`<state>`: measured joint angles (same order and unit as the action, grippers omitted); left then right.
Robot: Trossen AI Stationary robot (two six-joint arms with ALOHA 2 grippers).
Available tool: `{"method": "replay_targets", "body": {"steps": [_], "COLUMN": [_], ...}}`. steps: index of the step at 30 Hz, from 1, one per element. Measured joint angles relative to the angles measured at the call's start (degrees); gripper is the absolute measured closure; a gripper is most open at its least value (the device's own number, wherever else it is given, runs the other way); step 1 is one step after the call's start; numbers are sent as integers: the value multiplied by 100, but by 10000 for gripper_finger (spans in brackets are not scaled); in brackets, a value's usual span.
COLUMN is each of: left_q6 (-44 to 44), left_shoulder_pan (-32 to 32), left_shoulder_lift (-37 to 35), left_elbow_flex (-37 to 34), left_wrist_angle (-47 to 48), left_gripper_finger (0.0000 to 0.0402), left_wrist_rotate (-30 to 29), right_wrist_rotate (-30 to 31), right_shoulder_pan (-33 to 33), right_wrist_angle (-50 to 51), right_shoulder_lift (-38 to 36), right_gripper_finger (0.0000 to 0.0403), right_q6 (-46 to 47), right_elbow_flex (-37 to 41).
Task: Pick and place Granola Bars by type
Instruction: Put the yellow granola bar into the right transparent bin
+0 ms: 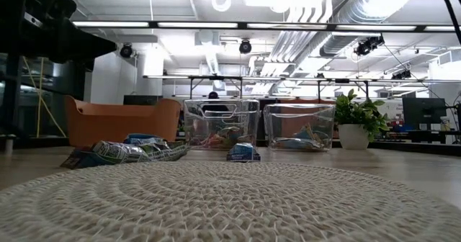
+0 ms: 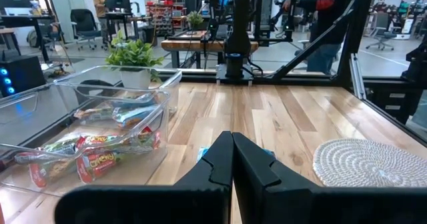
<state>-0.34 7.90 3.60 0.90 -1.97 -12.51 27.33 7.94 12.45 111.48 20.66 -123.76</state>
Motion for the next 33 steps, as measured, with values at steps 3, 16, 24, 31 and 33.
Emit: {"method": "replay_targets", "body": {"steps": [3, 16, 24, 31, 33], "left_q6": [0, -1, 0, -2, -2], "left_shoulder_pan": [0, 0, 0, 0, 0], "left_shoulder_lift": [0, 0, 2, 2, 0], "left_elbow_flex": [-2, -1, -2, -2, 0], "left_wrist_angle": [-1, -1, -1, -1, 1], "left_gripper_finger": [401, 401, 401, 401, 401], "left_wrist_rotate": [-2, -1, -2, -2, -2], "right_wrist_rotate": [406, 2592, 4451, 5309, 5319], "right_shoulder_pan": [-23, -47, -86, -341, -472], "right_wrist_angle": [80, 756, 1071, 1257, 1413], "right_shoulder_lift": [-208, -762, -812, -813, -815], "right_gripper_finger": [364, 364, 363, 364, 363], "right_q6": [-287, -1072, -1347, -1509, -1356], "right_elbow_flex": [0, 0, 0, 0, 0]}}
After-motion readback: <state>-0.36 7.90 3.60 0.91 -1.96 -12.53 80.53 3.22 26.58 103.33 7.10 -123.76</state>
